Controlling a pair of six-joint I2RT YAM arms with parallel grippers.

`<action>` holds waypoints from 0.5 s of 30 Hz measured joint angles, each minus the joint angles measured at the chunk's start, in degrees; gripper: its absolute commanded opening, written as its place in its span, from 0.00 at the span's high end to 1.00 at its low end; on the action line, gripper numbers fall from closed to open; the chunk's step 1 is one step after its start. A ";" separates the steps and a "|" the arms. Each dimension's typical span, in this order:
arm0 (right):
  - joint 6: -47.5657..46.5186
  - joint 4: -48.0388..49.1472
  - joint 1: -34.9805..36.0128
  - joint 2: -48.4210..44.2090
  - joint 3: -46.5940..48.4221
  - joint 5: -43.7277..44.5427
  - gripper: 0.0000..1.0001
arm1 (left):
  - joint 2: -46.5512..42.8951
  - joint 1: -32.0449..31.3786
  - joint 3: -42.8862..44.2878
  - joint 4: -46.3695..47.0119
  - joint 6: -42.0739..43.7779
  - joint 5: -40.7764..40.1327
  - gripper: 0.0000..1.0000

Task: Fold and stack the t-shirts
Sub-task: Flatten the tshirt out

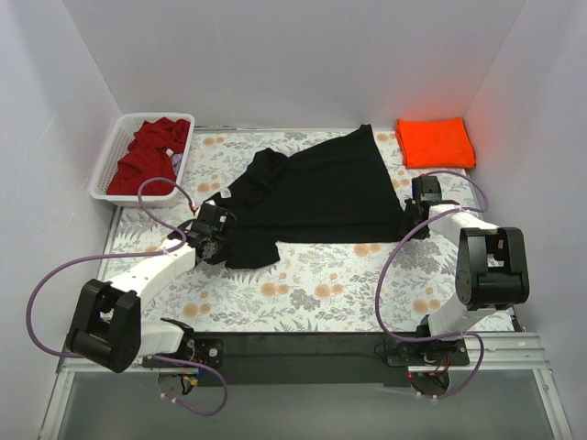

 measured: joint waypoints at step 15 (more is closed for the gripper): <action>0.44 2.03 -0.09 -1.57 -1.84 -2.34 0.99 | 0.57 2.05 0.07 0.70 0.04 1.14 1.00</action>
